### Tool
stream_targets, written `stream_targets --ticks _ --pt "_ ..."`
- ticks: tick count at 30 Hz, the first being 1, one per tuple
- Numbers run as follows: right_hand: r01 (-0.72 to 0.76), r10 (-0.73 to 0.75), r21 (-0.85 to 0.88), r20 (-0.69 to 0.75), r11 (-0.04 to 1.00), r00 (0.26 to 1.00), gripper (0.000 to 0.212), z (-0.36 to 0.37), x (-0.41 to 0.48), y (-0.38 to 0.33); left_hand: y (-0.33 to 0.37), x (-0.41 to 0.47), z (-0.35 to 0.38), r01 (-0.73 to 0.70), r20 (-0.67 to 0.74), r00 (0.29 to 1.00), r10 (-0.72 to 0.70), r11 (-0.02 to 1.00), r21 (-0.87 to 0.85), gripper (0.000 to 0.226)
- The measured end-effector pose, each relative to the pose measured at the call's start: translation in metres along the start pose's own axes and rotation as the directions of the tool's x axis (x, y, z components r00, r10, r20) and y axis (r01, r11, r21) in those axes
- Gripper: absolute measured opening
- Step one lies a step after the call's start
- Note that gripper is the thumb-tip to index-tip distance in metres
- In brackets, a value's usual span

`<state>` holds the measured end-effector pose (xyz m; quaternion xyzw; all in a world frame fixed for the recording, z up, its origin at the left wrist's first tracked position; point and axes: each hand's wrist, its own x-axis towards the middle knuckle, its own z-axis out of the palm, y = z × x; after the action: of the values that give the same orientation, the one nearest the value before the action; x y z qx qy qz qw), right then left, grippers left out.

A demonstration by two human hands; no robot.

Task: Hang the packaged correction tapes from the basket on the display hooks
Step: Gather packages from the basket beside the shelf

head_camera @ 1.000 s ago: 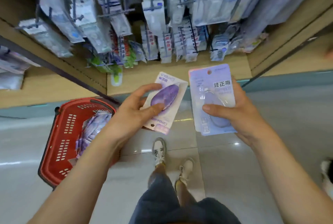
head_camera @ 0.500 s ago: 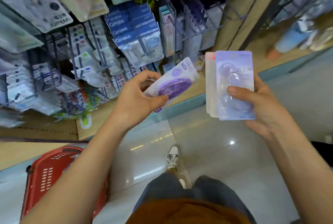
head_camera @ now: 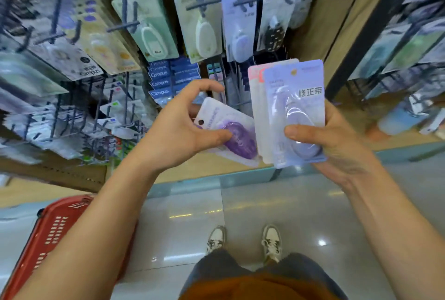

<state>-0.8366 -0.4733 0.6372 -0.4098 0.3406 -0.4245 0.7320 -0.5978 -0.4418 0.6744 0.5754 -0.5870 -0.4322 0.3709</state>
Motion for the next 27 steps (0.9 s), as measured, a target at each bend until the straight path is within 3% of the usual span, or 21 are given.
stream_targets --ticks 4,8,11,12,14,16,18,22,25,27 --pt "-0.111 0.095 0.246 0.076 0.963 0.993 0.074 -0.005 0.000 -0.004 0.022 0.006 0.023 -0.079 -0.263 0.964 0.032 0.982 -0.169 0.043" --pt "-0.159 0.120 0.468 0.113 0.869 0.986 0.069 0.002 0.001 -0.003 0.028 0.011 0.044 -0.124 -0.496 0.860 0.119 0.992 0.021 0.024" --pt "-0.179 0.134 0.542 0.121 0.821 0.984 0.075 0.006 0.003 -0.003 0.029 0.008 0.048 -0.060 -0.521 0.849 0.087 0.996 0.068 0.012" --pt "-0.183 0.129 0.537 0.138 0.823 0.982 0.078 0.009 0.004 -0.004 0.030 0.006 0.050 -0.023 -0.476 0.877 0.059 0.996 0.083 0.007" --pt "-0.170 0.077 0.491 0.203 0.855 0.976 0.079 0.015 0.006 -0.008 0.035 0.001 0.058 0.014 -0.341 0.940 0.019 0.995 0.095 0.024" --pt "-0.127 0.036 0.437 0.209 0.891 0.977 0.070 0.022 0.006 -0.013 0.042 -0.002 0.066 -0.006 -0.301 0.954 -0.008 0.999 -0.046 0.019" --pt "-0.082 0.020 0.385 0.161 0.920 0.987 0.066 0.028 0.005 -0.021 0.048 -0.003 0.070 -0.030 -0.349 0.937 -0.038 0.982 -0.187 0.017" --pt "-0.027 0.009 0.314 0.059 0.949 0.998 0.066 0.038 0.002 -0.033 0.062 0.000 0.076 -0.056 -0.479 0.876 -0.061 0.973 -0.226 0.028" --pt "-0.013 -0.040 0.269 0.192 0.963 0.981 0.065 0.040 -0.002 -0.044 0.079 0.003 0.078 -0.145 -0.578 0.816 -0.002 0.967 -0.208 0.030" --pt "0.009 -0.087 0.274 0.272 0.962 0.958 0.057 0.038 -0.005 -0.051 0.088 0.005 0.075 -0.193 -0.591 0.806 -0.029 0.932 -0.308 0.015"
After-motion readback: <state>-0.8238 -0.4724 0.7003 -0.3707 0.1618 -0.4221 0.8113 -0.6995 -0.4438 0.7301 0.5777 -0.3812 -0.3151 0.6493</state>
